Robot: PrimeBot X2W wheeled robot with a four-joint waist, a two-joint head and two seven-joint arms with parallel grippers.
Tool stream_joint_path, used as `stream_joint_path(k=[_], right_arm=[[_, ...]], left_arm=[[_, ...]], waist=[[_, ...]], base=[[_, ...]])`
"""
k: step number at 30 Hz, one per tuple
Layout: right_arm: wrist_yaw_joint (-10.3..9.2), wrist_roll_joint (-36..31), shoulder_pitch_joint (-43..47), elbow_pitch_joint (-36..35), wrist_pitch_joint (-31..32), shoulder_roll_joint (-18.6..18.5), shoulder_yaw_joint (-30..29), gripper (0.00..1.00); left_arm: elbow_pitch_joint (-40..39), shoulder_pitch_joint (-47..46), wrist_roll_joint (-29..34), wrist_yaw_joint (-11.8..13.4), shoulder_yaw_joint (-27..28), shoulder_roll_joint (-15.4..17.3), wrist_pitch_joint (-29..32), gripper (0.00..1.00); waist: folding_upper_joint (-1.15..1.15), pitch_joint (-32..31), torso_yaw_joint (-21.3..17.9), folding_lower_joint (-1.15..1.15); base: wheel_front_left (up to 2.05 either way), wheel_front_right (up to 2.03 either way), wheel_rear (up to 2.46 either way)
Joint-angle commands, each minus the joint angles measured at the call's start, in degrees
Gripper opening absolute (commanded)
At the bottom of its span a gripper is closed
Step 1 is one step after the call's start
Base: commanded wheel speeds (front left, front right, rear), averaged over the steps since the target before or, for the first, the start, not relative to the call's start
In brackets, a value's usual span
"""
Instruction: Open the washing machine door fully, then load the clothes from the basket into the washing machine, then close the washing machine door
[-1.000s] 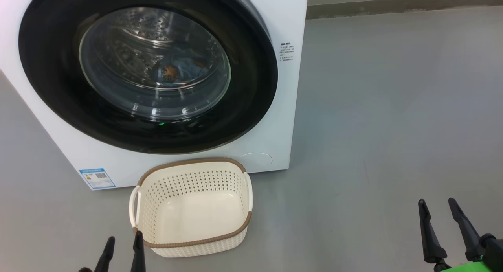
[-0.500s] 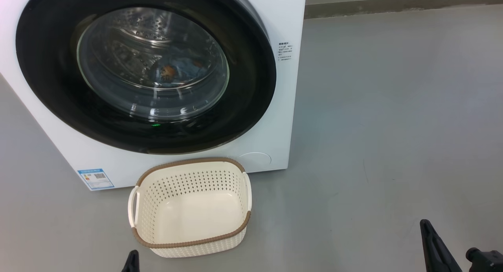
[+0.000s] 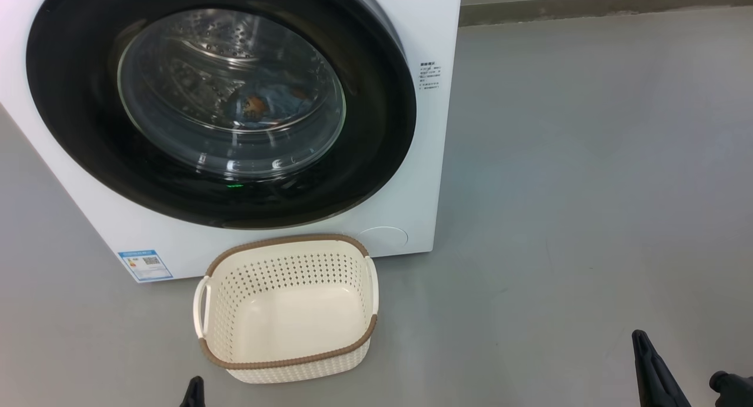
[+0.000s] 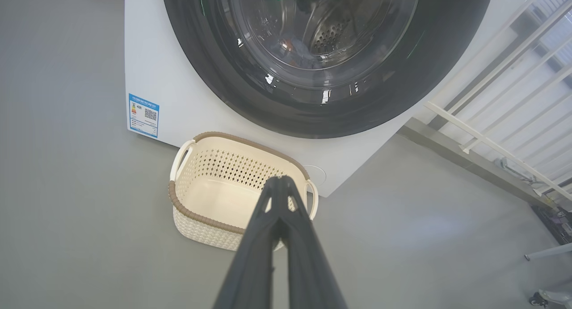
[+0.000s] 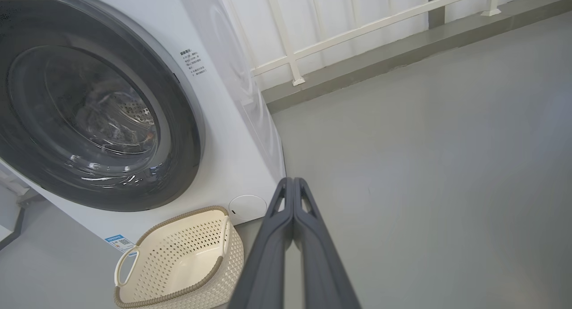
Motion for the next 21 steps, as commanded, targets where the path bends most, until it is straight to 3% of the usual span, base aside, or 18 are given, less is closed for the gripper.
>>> stream_joint_path(k=[1,21], right_arm=[[-0.05,1.6,-1.9,-1.1,0.4,-0.5,0.2,0.00],[-0.11,14.3,-3.8,-0.2,3.7,-0.2,0.5,0.00]], left_arm=[[-1.0,-2.3,-1.4,0.0,0.8,1.1,0.3,0.00],[-0.9,-4.3,-12.7,0.0,2.0,1.6,3.4,0.00]], waist=[[0.00,0.0,0.0,-0.01],[0.00,0.2,0.5,-0.01]], base=[[0.00,0.00,0.00],[0.00,0.00,0.00]])
